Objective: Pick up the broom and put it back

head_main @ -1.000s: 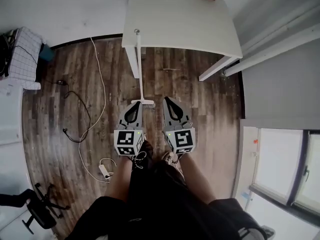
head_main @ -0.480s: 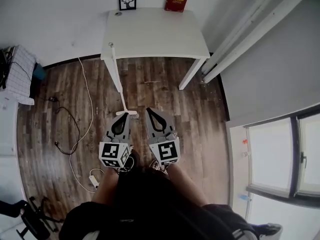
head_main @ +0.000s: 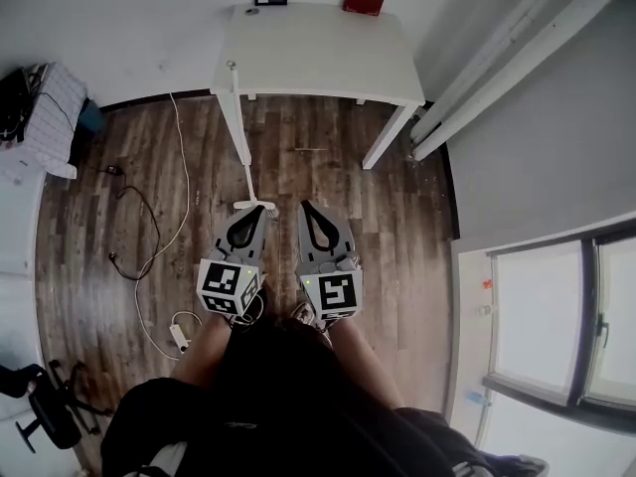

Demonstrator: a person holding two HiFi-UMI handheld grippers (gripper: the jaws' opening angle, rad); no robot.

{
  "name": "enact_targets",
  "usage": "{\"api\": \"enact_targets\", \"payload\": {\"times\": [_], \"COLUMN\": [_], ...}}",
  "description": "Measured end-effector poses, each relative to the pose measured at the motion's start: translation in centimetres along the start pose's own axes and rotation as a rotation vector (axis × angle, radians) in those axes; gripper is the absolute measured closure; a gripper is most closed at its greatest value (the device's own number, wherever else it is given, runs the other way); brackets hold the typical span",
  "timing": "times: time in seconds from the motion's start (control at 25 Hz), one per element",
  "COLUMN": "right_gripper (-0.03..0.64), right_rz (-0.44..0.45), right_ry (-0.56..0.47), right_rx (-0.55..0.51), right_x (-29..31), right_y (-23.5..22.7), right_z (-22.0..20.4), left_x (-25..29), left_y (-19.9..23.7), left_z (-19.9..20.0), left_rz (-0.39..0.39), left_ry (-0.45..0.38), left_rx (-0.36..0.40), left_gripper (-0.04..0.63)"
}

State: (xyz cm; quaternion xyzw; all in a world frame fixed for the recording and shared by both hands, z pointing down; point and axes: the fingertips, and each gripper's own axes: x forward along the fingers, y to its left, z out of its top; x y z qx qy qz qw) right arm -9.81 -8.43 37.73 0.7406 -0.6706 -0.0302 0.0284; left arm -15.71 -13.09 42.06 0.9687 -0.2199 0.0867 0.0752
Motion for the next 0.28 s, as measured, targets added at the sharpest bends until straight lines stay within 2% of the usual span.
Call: {"api": "enact_targets", "payload": {"times": [0.28], "right_gripper": [0.595], "right_rz": [-0.017], "right_ry": [-0.011], "right_rx": [-0.004], "right_x": [-1.0], "right_y": [-1.3], "right_z": [0.7], "left_x": [0.3], "left_y": [-1.4], "left_z": [1.1], "left_rz": [-0.012], "left_ry": [-0.022], "left_rx": [0.02], "left_gripper": [0.595]}}
